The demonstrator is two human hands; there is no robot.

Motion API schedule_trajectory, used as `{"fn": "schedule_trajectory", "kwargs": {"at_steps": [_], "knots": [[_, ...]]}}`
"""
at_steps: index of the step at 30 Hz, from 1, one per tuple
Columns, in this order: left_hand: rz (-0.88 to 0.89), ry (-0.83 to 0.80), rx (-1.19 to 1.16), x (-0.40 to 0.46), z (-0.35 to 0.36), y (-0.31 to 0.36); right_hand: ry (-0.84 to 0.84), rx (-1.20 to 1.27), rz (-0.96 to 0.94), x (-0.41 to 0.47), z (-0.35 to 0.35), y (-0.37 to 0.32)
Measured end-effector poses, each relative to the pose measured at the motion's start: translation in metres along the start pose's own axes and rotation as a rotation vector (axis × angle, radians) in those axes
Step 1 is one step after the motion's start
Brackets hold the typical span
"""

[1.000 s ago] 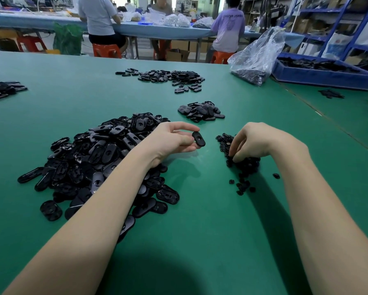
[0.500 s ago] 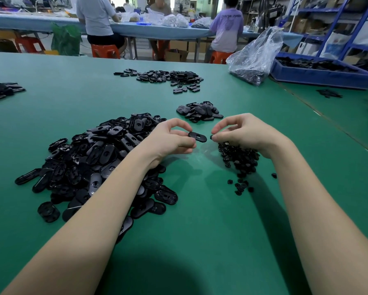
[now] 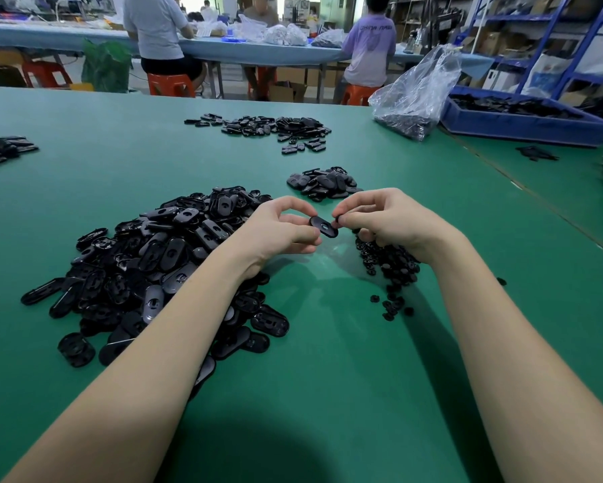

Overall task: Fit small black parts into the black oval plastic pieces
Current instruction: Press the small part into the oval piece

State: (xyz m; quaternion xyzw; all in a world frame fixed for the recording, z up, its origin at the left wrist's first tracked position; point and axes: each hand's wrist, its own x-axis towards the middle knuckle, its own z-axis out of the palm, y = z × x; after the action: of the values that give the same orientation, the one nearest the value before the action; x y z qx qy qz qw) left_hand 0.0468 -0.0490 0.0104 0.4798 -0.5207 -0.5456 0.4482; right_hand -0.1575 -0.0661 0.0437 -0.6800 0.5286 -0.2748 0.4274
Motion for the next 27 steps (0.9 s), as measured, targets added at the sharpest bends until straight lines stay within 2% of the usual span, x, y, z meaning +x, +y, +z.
{"fn": "schedule_trajectory", "kwargs": {"at_steps": [9,14,27], "knots": [[0.005,0.02,0.0,-0.0004,0.0003,0.0008,-0.014,-0.023,-0.023,0.0012,0.0009,-0.0003],[0.04,0.033,-0.017,-0.0014,0.0018,0.001,0.039,0.014,0.01,0.0031,0.0052,-0.0027],[0.102,0.013,0.067,-0.0024,0.0038,0.0032,0.102,-0.095,0.018,0.005,0.0083,-0.0041]]}}
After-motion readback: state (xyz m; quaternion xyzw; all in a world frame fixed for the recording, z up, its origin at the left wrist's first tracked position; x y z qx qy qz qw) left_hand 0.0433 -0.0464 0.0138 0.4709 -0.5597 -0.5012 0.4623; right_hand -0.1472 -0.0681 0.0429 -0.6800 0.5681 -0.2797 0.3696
